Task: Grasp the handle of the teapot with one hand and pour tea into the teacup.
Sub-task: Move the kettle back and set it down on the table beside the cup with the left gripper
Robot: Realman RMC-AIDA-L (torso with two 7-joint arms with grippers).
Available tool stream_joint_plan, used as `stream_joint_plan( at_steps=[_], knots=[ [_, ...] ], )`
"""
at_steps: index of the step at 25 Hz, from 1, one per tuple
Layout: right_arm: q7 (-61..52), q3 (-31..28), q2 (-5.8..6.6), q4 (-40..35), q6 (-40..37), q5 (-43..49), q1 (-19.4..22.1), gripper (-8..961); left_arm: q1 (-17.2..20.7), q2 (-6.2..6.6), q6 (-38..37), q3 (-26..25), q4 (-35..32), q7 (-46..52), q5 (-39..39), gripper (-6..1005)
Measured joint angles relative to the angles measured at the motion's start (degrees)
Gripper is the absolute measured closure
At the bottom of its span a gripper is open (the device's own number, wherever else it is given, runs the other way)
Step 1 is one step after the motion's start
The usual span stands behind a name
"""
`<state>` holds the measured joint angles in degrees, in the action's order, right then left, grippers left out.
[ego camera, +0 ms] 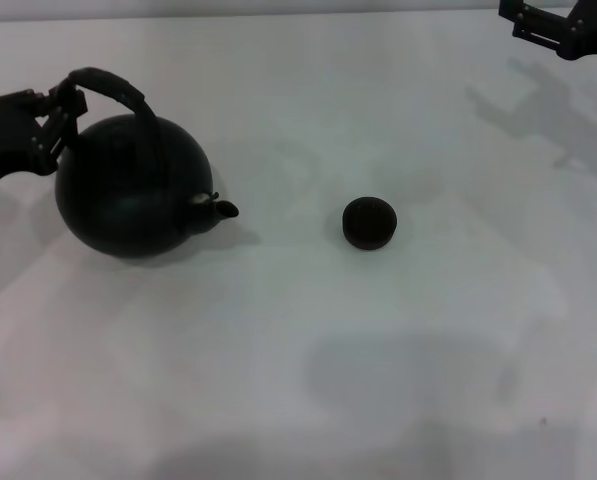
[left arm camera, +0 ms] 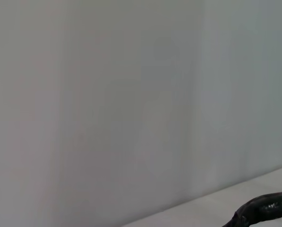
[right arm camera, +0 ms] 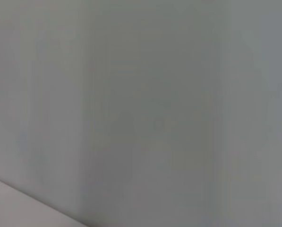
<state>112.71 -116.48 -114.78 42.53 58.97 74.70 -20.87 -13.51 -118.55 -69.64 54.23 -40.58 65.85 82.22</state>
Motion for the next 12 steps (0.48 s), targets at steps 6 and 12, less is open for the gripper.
stream_joint_plan(
  at_steps=[6,12],
  knots=[
    [0.0,0.5,0.00,0.0,0.0,0.0,0.0,93,-0.8,-0.11,1.1,0.0,3.2,-2.5,-0.2,884],
    [0.1,0.7,0.00,0.0,0.0,0.0,0.0,93,-1.5,-0.11,2.7,0.1,4.3,-3.2,-0.1,879]
  ],
)
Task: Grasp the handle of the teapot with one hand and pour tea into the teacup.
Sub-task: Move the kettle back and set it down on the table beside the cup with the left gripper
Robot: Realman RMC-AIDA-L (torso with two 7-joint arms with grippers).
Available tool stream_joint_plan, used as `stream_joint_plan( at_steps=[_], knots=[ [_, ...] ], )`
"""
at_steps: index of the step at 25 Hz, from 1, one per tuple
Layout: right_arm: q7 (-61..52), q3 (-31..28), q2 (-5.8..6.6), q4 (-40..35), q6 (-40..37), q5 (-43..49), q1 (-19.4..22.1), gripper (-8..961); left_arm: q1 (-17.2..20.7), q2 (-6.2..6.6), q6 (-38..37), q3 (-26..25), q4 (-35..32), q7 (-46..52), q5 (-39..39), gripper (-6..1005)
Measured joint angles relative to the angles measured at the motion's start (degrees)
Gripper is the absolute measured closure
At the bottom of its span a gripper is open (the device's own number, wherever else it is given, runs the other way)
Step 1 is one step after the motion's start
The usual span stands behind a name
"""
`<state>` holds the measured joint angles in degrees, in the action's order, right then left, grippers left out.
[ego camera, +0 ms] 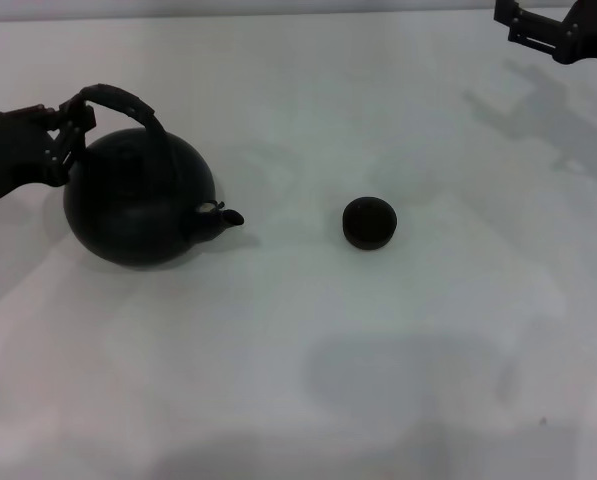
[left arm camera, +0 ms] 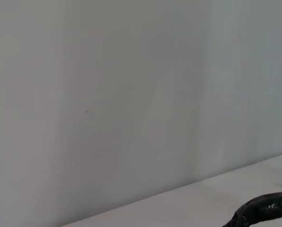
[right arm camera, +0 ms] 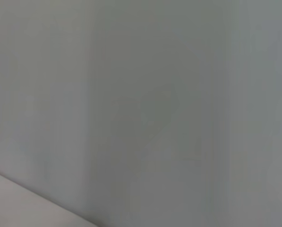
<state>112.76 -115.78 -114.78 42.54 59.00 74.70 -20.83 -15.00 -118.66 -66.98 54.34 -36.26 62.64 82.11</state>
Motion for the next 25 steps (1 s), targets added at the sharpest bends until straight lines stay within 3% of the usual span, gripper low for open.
stream_joint_plan(
  at_steps=[21,25],
  knots=[
    [-0.1,0.5,0.00,0.3,0.1,0.0,0.0,93,-0.8,0.02,0.9,0.4,0.7,0.8,0.2,861],
    [0.0,0.5,0.00,0.2,0.1,0.0,0.0,93,-0.8,0.00,0.9,0.4,0.5,1.0,0.2,790]
  ],
)
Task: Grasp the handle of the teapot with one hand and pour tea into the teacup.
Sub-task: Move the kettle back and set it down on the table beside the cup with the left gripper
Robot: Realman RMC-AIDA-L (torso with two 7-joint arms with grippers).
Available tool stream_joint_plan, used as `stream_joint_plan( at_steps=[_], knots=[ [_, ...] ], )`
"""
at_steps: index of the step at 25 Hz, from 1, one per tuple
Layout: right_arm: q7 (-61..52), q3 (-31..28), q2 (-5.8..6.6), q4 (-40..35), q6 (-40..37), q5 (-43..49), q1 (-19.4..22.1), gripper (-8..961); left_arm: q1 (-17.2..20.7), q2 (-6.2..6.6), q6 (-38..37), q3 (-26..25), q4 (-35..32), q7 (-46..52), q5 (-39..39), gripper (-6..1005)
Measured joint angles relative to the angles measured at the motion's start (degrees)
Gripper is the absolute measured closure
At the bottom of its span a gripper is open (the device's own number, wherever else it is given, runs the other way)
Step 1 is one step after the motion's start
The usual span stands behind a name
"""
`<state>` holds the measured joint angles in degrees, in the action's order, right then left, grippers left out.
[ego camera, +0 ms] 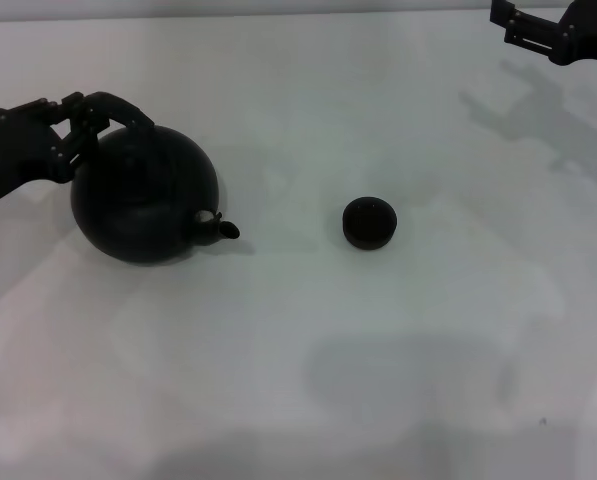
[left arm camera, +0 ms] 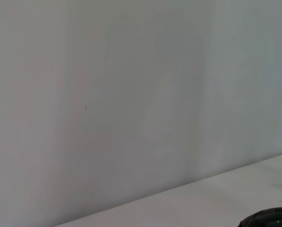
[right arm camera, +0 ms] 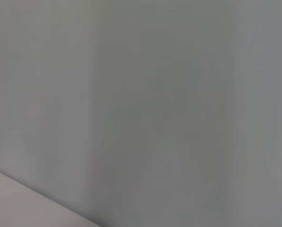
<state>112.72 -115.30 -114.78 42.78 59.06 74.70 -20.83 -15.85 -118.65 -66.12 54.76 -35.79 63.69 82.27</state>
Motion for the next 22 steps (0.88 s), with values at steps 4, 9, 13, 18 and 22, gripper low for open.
stream_joint_plan(
  at_steps=[4,9,13,18,22],
  knots=[
    [0.0,0.0,0.00,0.0,0.0,0.0,0.0,93,-0.1,0.03,0.0,0.0,-0.1,0.0,0.0,713],
    [0.0,-0.1,0.00,-0.1,0.0,0.0,0.0,93,-0.1,0.05,-0.1,0.0,-0.1,-0.2,0.0,602],
    [0.0,-0.2,0.00,0.0,0.0,0.0,0.0,93,0.4,-0.05,-0.4,0.0,-0.7,-0.4,0.0,516],
    [0.0,-0.3,0.00,0.0,-0.1,0.0,0.0,93,2.4,-0.20,-1.8,-0.1,-2.5,-0.5,-0.3,470],
    [0.0,-0.4,0.07,0.2,-0.2,0.0,0.0,93,4.5,-0.19,-3.3,-0.2,-4.3,-0.5,-0.5,452]
  ],
)
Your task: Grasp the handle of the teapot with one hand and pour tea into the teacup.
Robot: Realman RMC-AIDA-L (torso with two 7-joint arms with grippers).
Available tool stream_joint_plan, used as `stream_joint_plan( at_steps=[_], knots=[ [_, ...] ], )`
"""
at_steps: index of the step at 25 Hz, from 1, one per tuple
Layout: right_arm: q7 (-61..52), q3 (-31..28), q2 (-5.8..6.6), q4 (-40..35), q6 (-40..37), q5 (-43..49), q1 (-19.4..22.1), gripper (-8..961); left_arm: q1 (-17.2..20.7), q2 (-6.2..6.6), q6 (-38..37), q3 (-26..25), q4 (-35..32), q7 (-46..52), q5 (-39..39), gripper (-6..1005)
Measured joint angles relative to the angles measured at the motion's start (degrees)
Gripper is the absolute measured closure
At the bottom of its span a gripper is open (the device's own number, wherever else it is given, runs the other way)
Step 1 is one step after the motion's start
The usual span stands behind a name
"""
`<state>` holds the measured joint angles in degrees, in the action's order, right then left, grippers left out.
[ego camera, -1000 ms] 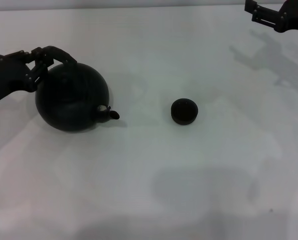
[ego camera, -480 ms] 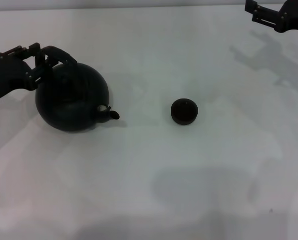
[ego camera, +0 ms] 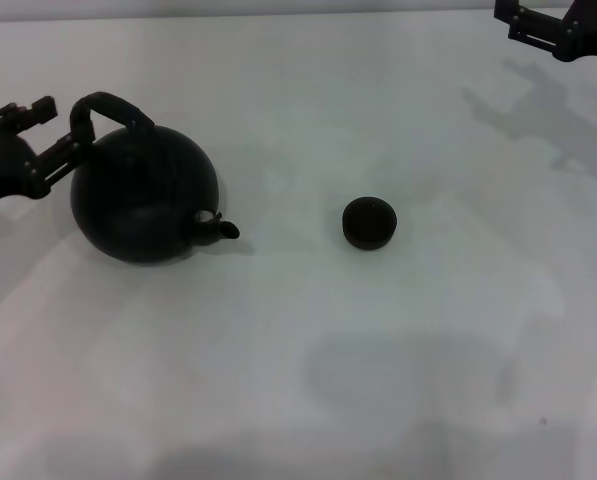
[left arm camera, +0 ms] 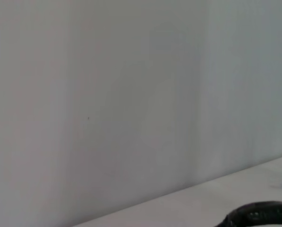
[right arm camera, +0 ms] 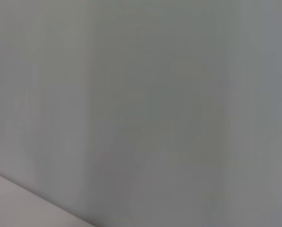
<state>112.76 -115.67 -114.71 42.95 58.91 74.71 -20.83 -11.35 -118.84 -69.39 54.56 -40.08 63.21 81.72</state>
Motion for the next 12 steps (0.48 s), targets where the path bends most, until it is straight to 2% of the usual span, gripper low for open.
stream_joint_plan(
  at_steps=[8,12],
  knots=[
    [0.0,-0.1,0.02,0.2,0.1,0.0,0.0,93,4.6,0.06,-2.9,-0.2,-1.8,-0.3,0.2,451],
    [0.2,0.0,0.16,0.2,0.1,0.0,0.2,93,7.3,-0.01,-4.9,-2.0,-2.0,-2.0,-0.1,452]
  ],
)
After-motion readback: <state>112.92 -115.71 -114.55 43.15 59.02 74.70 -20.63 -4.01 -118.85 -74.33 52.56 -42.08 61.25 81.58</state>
